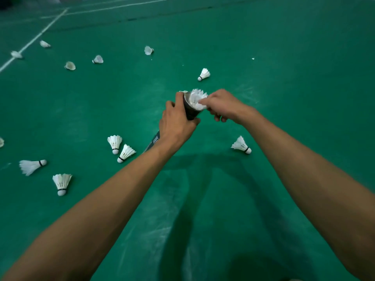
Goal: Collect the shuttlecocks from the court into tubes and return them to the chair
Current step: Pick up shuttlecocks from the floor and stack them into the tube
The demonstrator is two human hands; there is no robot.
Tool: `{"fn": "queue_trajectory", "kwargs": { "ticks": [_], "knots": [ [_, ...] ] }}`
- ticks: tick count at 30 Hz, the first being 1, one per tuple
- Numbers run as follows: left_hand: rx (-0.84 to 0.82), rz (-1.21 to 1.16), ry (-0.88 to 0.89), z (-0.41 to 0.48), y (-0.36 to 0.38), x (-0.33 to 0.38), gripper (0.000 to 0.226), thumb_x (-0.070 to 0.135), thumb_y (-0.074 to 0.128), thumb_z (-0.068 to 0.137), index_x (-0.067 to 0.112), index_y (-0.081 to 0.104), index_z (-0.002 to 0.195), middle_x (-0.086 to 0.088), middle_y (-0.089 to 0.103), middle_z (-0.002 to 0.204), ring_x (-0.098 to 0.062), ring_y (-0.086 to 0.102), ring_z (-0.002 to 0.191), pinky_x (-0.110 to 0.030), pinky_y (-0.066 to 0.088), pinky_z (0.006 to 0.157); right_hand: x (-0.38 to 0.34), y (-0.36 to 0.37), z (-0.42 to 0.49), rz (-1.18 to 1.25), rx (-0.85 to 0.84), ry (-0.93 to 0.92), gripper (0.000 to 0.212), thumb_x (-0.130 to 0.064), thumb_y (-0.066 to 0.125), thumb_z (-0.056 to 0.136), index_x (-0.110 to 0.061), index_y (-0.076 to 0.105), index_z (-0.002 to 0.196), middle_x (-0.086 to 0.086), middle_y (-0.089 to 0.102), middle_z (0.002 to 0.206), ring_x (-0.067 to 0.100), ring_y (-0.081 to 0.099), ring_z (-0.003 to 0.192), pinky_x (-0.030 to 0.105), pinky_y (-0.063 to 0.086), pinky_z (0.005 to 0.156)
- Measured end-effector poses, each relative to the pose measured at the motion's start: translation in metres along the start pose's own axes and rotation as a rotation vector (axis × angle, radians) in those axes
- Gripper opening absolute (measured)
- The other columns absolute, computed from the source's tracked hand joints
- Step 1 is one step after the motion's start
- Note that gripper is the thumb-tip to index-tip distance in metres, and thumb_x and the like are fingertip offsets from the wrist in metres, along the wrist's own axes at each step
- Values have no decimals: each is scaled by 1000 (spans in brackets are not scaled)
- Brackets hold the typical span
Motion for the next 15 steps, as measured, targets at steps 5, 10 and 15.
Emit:
{"fn": "queue_trajectory", "kwargs": {
  "ticks": [5,10,15],
  "knots": [
    [40,-65,-21,1,-13,-9,75,42,82,75,26,40,135,-12,53,118,-43,60,104,-52,53,89,-25,-6,4,-6,250,-75,70,-71,48,90,-3,59,79,12,59,69,23,65,47,34,47,49],
    [72,-70,-27,4,-20,-14,74,44,82,75,27,40,134,-11,54,118,-42,60,104,-50,52,88,-58,-22,-9,24,409,-417,44,-40,53,98,-11,71,70,-3,67,58,12,67,56,37,57,60],
    [53,-70,-8,1,-16,-9,72,44,78,77,32,41,137,-6,56,115,-37,63,101,-45,54,80,-76,23,-25,-335,-24,-358,60,-61,39,102,-17,61,67,-2,58,59,23,68,53,22,47,44]
  ]
}}
Point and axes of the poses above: each hand's wrist, its own z-axis towards the middle knuckle, its own y-axis out of the palm, x = y × z, the point moved 6 cm from there along z, towards the middle knuckle
